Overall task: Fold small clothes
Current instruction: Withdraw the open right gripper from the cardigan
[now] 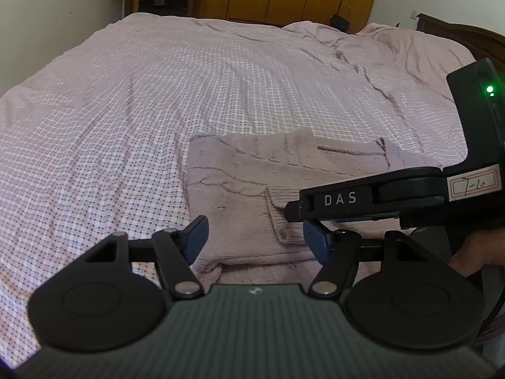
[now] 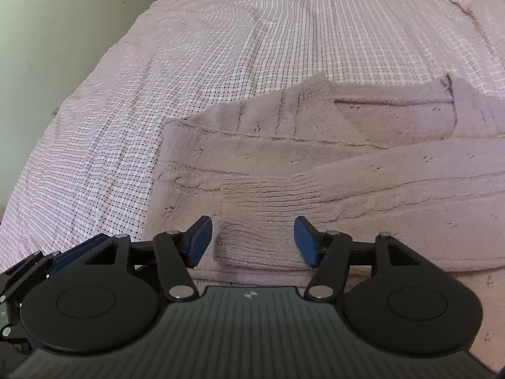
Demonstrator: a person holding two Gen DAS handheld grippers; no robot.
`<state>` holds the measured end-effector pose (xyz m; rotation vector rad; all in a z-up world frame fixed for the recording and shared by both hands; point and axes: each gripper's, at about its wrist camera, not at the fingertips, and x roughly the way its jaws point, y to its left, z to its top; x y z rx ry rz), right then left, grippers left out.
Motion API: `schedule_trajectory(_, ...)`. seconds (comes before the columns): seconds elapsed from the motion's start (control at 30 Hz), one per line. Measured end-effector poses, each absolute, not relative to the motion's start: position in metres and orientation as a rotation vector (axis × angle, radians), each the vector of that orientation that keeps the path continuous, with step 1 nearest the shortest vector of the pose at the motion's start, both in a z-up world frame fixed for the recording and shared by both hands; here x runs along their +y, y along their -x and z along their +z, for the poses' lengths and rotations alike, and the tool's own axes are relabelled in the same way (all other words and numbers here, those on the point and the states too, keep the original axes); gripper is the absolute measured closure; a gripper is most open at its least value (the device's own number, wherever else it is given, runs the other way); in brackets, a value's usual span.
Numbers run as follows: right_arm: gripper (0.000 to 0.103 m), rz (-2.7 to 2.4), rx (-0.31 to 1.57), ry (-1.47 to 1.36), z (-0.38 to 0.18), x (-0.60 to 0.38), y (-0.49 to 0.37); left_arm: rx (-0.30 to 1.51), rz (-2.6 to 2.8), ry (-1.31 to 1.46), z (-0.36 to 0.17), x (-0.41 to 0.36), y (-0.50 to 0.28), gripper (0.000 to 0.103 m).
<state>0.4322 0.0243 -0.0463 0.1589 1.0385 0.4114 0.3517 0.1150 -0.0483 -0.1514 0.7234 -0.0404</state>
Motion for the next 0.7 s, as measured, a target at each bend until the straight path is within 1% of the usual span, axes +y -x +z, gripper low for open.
schedule_trajectory(0.53,0.036,0.441,0.876,-0.047,0.024,-0.019,-0.362,0.698,-0.077,0.082,-0.027,0.090,-0.336,0.034)
schedule_trajectory(0.7,0.036,0.424,0.817,-0.050,0.045,-0.035,-0.338,0.659,-0.097,0.083,-0.014,0.085,-0.323,0.027)
